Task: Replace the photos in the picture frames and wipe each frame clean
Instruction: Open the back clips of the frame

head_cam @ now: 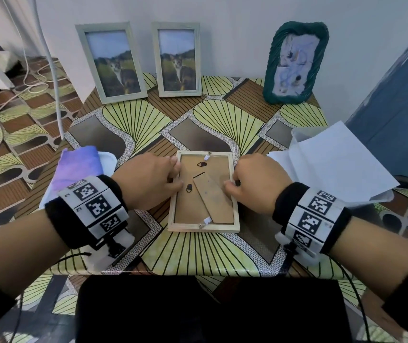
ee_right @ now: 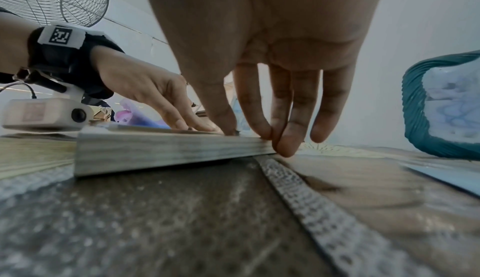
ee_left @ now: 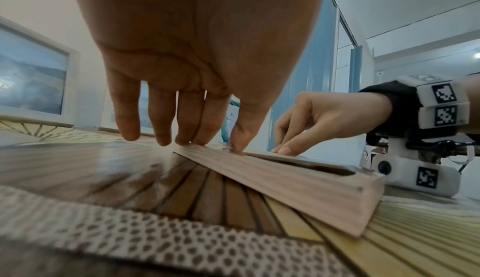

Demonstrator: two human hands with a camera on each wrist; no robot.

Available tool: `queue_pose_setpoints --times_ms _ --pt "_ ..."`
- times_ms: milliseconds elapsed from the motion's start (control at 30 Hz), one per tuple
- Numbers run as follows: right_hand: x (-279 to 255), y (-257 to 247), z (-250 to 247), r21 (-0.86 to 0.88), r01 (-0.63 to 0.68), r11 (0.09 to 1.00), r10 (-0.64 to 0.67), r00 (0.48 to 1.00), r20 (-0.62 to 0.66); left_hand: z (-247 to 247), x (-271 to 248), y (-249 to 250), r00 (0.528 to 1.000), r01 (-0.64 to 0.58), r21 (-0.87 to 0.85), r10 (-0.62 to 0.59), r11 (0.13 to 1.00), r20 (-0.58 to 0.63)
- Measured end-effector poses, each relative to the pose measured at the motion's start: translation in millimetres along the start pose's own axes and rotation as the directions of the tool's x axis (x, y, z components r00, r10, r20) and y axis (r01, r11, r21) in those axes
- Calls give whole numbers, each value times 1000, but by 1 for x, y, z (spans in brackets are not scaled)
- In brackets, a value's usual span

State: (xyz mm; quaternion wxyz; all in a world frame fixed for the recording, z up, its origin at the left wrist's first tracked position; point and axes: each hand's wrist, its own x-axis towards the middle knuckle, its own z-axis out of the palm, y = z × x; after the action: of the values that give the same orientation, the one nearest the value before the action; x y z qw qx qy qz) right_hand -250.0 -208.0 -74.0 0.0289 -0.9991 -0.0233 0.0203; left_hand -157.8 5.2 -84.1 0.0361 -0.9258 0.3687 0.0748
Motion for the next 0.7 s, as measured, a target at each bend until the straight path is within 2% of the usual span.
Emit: queue_pose_setpoints --times_ms 100,333,500,600,700 --pt "4 -2 -2 -25 -21 999 21 1000 -18 -3 3 -3 1000 6 -35 -6 999 -12" --pt "14 4 2 32 -62 998 63 997 -52 0 1 -7 999 -23 -127 20 992 -25" --pt "14 16 6 215 -102 971 120 990 -71 3 1 -8 999 -37 -131 34 991 -28" --pt "13 21 6 316 -129 940 153 987 -54 -4 -1 -12 1000 -28 -255 29 967 0" --pt "15 23 4 320 -93 943 127 988 -89 -13 -10 -12 997 -61 -319 73 946 26"
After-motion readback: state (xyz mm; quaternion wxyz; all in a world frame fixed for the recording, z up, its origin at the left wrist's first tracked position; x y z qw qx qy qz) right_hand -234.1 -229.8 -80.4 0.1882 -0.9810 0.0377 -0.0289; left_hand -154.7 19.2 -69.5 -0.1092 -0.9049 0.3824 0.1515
